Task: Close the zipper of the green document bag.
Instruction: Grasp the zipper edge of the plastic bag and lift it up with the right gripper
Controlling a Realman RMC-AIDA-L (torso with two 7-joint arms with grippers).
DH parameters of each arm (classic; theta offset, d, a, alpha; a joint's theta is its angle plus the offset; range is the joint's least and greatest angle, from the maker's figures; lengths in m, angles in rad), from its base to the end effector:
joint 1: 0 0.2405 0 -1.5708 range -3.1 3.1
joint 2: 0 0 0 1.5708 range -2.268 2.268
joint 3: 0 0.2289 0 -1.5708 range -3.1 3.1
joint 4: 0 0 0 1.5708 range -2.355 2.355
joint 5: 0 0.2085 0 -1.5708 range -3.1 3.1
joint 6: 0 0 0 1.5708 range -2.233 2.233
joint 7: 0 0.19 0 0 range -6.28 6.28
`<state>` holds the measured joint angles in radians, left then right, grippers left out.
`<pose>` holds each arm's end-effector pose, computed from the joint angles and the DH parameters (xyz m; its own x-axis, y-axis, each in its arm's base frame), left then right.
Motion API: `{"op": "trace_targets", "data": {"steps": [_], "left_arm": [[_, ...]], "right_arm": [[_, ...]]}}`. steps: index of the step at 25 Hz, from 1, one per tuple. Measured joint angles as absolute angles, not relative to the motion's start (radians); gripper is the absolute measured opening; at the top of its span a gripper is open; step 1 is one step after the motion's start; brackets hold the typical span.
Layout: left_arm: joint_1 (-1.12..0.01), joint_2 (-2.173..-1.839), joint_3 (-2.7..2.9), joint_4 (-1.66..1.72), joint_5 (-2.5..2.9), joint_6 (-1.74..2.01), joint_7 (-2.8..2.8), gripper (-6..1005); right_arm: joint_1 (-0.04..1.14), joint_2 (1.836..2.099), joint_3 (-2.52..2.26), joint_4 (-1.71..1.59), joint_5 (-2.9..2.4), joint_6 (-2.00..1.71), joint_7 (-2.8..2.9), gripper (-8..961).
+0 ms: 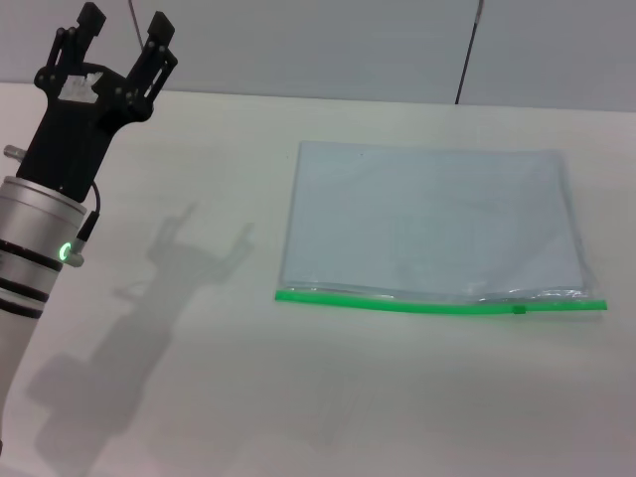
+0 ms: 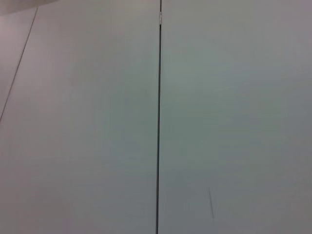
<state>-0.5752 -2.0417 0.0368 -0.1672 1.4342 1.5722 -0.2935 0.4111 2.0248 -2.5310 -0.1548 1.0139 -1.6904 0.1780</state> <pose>-0.2197 0.3662 0.0272 0.4882 -0.3457 0.8013 0.7235 -0.3532 -0.5932 0.2406 0.3276 0.0552 0.5665 0.4779 -0.6714 -0.6354 -0.2655 -0.7251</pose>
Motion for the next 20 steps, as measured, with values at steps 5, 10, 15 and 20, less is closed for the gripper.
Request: {"op": "trace_targets", "data": {"steps": [5,10,15,20], "left_arm": [[-0.575,-2.042,0.037,-0.167,1.434,1.572,-0.293,830],[-0.575,-2.042,0.037,-0.167,1.434,1.572,-0.294,831],[-0.575,-2.042,0.037,-0.167,1.433,1.572,-0.294,830],[-0.575,-2.041,0.037,-0.166,1.433,1.572,-0.294,830]], "right_arm": [[0.411,2.025,-2.531,-0.155,1.014,-1.690,0.178,773],[0.412,2.025,-2.531,-0.155,1.014,-1.675,0.178,772],[0.421,2.025,-2.531,-0.152,1.014,-1.647,0.154,771],[0.415,2.027,-2.532,-0.152,1.014,-1.628,-0.052,770]]}}
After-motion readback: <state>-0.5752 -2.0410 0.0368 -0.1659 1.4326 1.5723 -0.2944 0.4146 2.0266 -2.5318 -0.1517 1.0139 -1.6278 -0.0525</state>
